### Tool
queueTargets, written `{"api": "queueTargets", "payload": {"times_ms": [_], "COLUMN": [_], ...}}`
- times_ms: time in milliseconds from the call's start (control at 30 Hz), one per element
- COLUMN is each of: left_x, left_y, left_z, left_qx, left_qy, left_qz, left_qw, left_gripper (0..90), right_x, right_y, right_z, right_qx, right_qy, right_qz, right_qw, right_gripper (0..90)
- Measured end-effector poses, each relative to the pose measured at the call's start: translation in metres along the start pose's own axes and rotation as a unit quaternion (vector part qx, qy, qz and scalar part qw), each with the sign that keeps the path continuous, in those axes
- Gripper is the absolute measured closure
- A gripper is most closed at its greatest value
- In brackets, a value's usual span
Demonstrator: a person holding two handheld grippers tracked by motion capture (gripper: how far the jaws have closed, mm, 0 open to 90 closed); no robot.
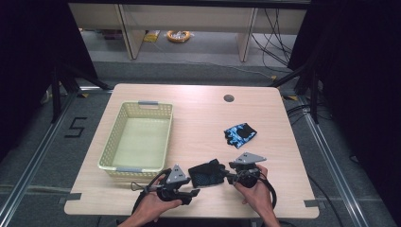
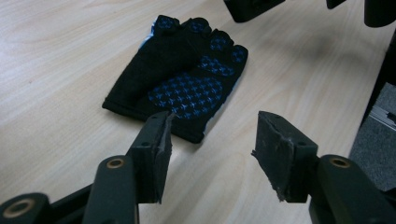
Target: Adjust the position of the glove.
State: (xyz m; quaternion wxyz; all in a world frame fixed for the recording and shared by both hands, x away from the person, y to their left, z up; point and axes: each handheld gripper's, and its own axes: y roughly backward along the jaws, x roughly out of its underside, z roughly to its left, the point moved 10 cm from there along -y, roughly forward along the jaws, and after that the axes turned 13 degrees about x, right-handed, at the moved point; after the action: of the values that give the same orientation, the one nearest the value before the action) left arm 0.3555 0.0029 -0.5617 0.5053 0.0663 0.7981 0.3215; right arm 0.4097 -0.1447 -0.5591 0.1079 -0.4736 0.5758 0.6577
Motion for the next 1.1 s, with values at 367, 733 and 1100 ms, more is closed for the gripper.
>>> {"api": "queueTargets", "payload": {"times_ms": [367,733,1100], "left_x": [-0.015,-0.003,0.000], "left_y": [-0.014,-0.024,-0.026], "left_z": [0.007,0.018,0.005], "left_qx": [-0.009,-0.028,-0.007], "left_qy": [-0.028,-0.047,-0.049], "left_qz": [0.009,0.053,0.046], "left_qw": [0.9995,0.9971,0.9977], "left_gripper": [55.3,75.1,85.4], "right_x": [0.000,0.007,-0.001], "right_y": [-0.018,-0.025,-0.033], "right_z": [0.000,0.002,0.009], "right_qx": [0.006,-0.001,-0.006], "right_qy": [-0.011,-0.007,0.034], "right_qz": [0.032,0.050,0.040], "right_qw": [0.9994,0.9987,0.9986], "right_gripper": [59.6,66.0,86.3]}}
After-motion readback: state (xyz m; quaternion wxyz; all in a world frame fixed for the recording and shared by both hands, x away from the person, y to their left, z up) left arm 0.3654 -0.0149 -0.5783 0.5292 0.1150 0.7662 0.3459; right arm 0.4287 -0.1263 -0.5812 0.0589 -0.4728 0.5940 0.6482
